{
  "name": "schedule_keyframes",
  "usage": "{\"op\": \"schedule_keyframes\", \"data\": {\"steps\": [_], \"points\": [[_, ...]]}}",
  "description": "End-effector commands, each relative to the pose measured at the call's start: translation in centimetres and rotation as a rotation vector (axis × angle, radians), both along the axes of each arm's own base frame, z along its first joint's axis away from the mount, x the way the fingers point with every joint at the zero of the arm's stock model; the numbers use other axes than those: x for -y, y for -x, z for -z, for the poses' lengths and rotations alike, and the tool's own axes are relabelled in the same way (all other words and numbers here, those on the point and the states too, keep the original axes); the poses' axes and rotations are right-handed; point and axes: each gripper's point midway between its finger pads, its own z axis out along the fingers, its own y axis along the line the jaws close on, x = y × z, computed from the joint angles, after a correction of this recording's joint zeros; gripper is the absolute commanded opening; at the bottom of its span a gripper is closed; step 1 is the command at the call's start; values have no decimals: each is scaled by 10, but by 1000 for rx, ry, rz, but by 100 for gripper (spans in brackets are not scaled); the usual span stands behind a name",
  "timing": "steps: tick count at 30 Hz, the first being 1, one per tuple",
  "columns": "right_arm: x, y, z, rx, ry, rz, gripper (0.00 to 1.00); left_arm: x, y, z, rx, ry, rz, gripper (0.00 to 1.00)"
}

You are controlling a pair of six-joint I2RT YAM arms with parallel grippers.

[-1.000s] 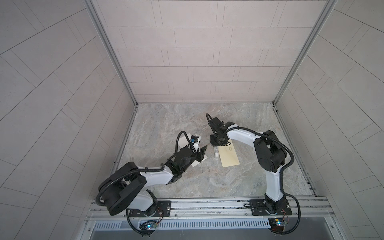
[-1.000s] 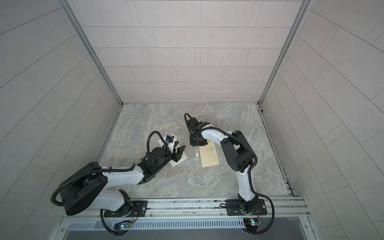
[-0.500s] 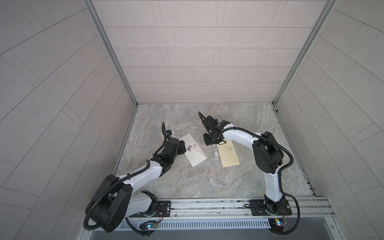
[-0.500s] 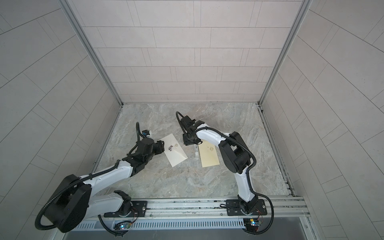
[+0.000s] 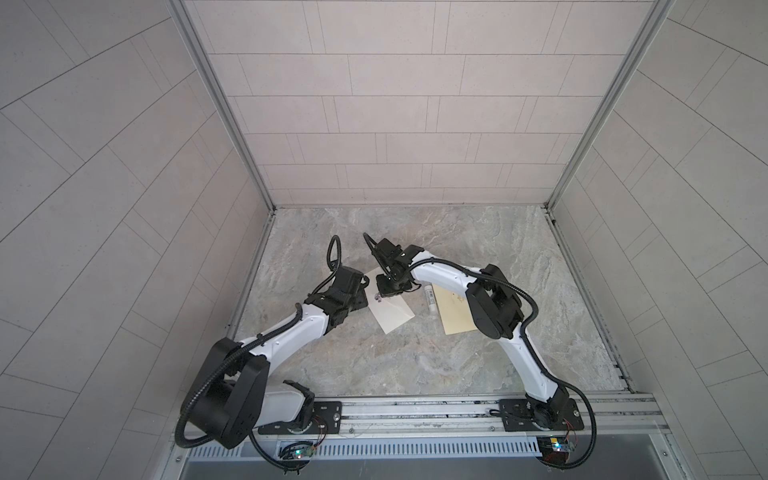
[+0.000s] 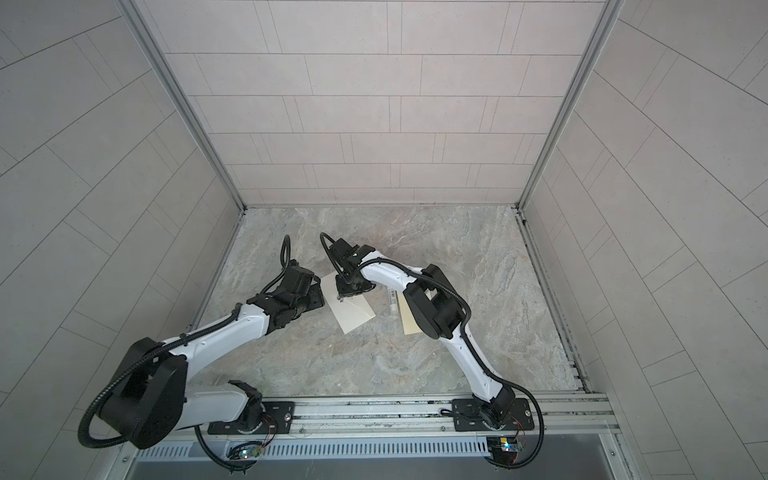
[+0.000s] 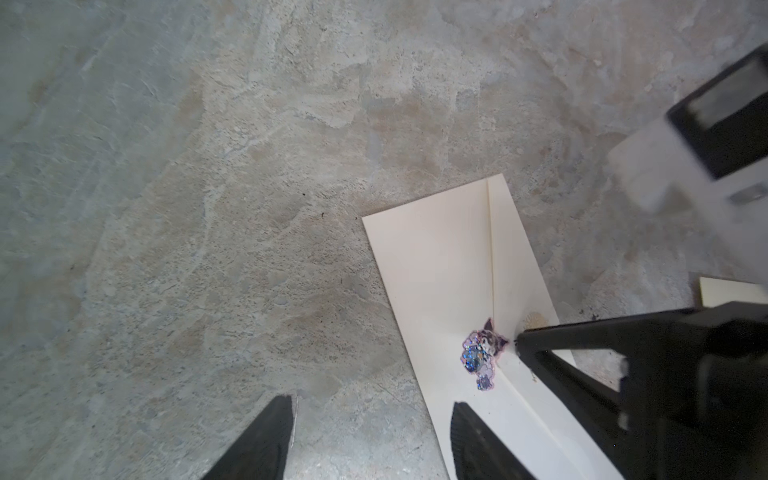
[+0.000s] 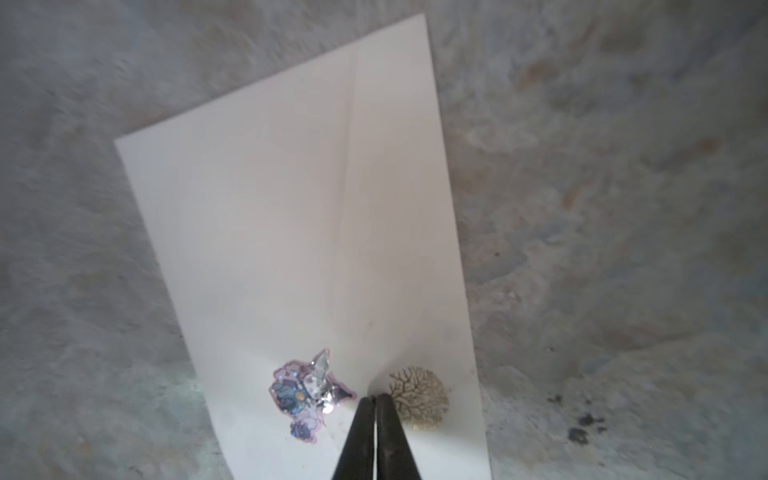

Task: Place the letter into the envelope and seal it

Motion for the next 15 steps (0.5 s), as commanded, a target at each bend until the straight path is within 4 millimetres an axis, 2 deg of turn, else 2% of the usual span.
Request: {"op": "schedule_keyframes", "data": {"steps": [1,4,11,13,15], "points": [[22,29,41,-131,154,39,8,-11,2,-8,33,-10,-49,67],[32,43,57,-160,245,47,8,-17,3,-10,46,-16,-65,68],[61,63,71,-103,569,-58,6,-26,3,-9,8,8,-107,68],[63,73,81,-98,635,-117,5,-26,2,-7,-3,19,-111,68],[58,83,93,-132,626,-158,5,-25,2,-5,-12,24,-108,68]]}}
